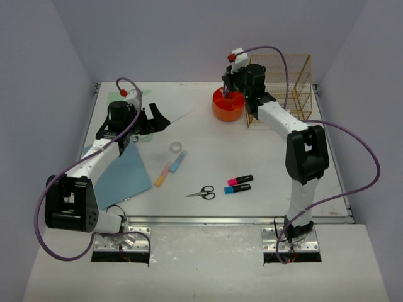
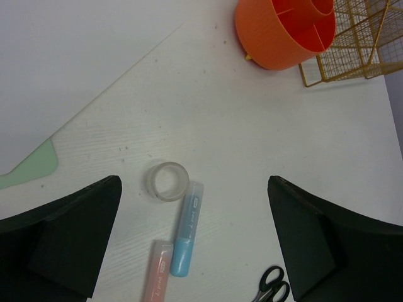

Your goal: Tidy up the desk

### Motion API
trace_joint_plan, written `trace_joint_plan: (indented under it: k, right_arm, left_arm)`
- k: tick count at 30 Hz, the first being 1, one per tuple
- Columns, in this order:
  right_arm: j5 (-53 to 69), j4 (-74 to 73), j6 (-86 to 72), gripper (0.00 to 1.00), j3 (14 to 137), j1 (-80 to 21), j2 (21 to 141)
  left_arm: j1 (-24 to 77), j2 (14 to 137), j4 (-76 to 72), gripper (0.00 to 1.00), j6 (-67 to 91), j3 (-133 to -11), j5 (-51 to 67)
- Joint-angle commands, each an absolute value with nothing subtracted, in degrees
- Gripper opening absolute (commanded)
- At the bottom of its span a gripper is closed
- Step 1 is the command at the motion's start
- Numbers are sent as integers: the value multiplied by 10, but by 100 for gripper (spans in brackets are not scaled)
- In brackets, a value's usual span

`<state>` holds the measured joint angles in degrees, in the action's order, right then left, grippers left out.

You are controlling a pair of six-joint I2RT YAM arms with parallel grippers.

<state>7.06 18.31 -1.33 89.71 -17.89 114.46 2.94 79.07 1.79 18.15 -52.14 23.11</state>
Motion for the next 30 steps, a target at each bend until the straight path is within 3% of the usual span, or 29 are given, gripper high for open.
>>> trace_joint_plan:
  k: [1,13,18,22,26,30]
  right_arm:
    - [59,226,-27,0,922,-165,1130]
    - [69,231,-4,0,894,-144,1127]
    - [69,231,-6,4,898,-143,1144]
    - [76,219,-9,24,897,-142,1155]
    - [84,207,-18,49,886,-140,1148]
    - [89,188,-33,57,875,-137,1114]
  left_arm:
    - [29,772,-20,100,161,-517,234]
    - [29,787,-28,99,114,-508,258]
    - [31,798,8,85,46,-511,288]
    - [46,811,47,69,-24,-511,330]
    - [109,801,80,68,-108,-485,328]
    - [196,766,68,67,-164,-435,335]
